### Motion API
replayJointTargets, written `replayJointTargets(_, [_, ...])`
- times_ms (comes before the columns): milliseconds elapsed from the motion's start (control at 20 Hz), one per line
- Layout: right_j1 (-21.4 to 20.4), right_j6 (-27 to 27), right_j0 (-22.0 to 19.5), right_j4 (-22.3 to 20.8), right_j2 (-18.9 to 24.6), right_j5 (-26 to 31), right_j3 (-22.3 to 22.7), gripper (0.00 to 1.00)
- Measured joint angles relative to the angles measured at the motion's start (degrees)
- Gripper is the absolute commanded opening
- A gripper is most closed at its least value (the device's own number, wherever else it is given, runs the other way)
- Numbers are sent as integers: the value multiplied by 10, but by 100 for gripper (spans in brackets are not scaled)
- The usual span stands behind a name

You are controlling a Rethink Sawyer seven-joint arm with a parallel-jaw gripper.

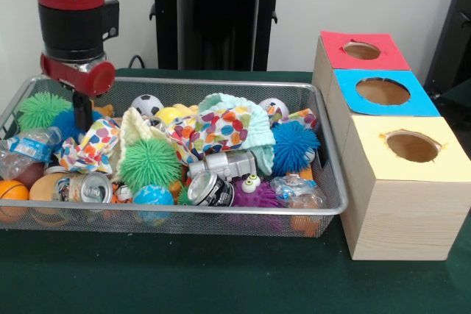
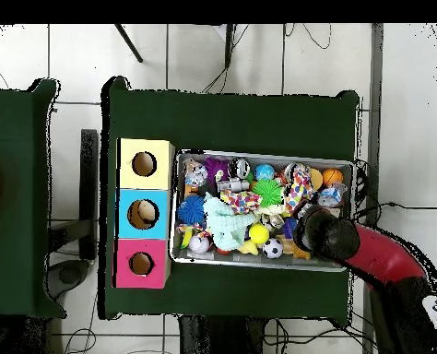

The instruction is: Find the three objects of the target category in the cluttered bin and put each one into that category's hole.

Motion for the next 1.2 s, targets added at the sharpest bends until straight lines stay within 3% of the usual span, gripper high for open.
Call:
replayJointTargets(150, [-4,0,-10,-18,13,0,0,0])
replayJointTargets(600, [-15,-2,-108,-49,81,11,-8,0])
replayJointTargets(1000, [-15,-29,-172,-85,124,68,-47,0])
replayJointTargets(1200, [-12,-42,-178,-94,133,102,-64,0])
